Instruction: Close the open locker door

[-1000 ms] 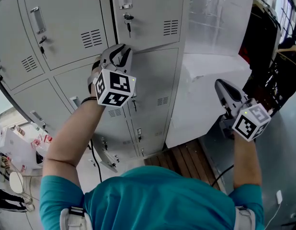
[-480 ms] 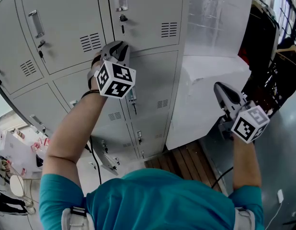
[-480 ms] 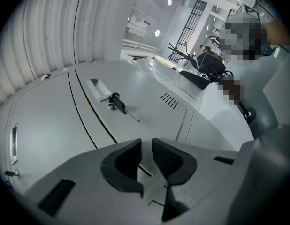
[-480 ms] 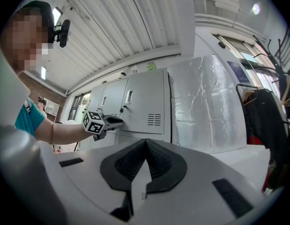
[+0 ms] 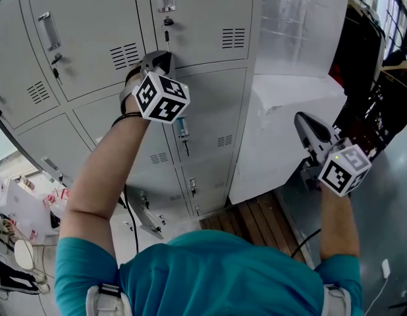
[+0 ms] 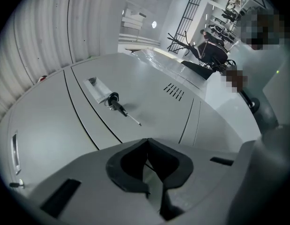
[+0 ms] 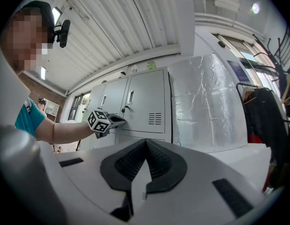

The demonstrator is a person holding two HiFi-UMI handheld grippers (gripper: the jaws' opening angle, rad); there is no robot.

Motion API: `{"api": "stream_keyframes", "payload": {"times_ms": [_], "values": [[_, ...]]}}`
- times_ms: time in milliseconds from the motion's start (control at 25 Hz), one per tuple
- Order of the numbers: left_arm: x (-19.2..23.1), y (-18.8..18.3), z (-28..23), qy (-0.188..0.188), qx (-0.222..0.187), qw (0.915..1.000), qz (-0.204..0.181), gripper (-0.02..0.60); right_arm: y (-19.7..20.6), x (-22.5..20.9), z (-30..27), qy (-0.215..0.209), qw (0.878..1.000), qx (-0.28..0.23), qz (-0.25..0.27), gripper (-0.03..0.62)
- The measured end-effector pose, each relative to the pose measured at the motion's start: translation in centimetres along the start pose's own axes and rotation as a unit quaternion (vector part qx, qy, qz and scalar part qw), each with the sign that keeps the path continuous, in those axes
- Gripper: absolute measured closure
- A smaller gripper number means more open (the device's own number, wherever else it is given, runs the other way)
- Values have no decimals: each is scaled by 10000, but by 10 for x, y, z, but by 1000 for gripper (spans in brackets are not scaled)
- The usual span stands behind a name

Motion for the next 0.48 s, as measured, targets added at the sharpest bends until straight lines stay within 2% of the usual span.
{"api": "stream_keyframes", "payload": {"times_ms": [320, 480], "values": [[1, 1, -1, 95, 68, 9999, 57, 575, 3, 3, 0, -3, 10000, 0, -33, 595], [2, 0, -1, 153, 53, 9997, 203, 575, 2, 6, 2, -23, 10000, 18, -34, 595]]}}
Point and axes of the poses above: the fingertips, and each gripper's own axes: z backward along the fingers, x to its left, y out of its underside, the point moved 2 cm from there along z, backward along the fingers, and after that the axes turned 2 degrees about -z, right-handed, at the moved point
